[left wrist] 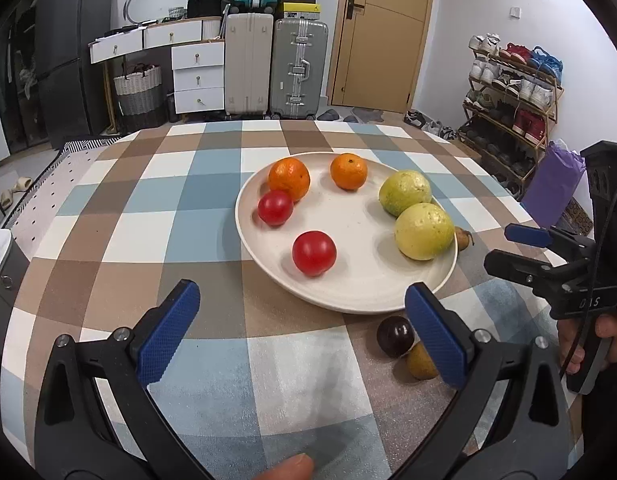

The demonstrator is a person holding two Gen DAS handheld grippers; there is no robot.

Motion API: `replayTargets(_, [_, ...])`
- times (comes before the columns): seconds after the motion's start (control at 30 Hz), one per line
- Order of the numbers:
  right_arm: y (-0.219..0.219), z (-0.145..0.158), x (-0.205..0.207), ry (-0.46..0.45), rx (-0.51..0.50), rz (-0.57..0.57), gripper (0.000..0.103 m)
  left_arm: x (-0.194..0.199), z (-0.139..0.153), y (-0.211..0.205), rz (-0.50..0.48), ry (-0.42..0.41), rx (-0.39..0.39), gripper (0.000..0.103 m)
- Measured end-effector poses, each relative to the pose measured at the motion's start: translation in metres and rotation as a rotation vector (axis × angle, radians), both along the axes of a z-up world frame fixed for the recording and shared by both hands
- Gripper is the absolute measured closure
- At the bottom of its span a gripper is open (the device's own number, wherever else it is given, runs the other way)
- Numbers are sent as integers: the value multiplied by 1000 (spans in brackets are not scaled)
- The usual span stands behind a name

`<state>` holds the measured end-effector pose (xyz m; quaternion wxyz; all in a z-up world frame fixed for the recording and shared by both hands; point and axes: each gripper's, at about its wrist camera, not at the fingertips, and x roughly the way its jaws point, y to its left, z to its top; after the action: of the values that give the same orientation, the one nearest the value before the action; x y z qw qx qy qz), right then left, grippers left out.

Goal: Organize fruits
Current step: 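Withdraw both open tools from the plate toward the remaining fruits, then grasp the brown kiwi fruit with the right tool while the left tool grasps the small yellow fruit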

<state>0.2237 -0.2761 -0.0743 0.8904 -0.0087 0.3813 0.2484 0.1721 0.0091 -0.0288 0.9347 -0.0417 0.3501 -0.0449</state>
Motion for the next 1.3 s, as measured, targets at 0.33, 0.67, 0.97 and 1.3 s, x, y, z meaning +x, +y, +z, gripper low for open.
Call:
replayTargets(0.33, [7,-13,18,66,-92,11,20,4,-4,0,-1,17,-6,1])
replayTargets(0.67, [20,-19,29,70,-155,46,40,7,-6,2,4,27,-16,1])
replayTargets(0.97, [19,-18,32,62,-157,44,62,7,-6,2,4,27,-17,1])
replayTargets(1.3, [21,-13,26,31,-141,72,77,8,-7,1,4,28,-17,1])
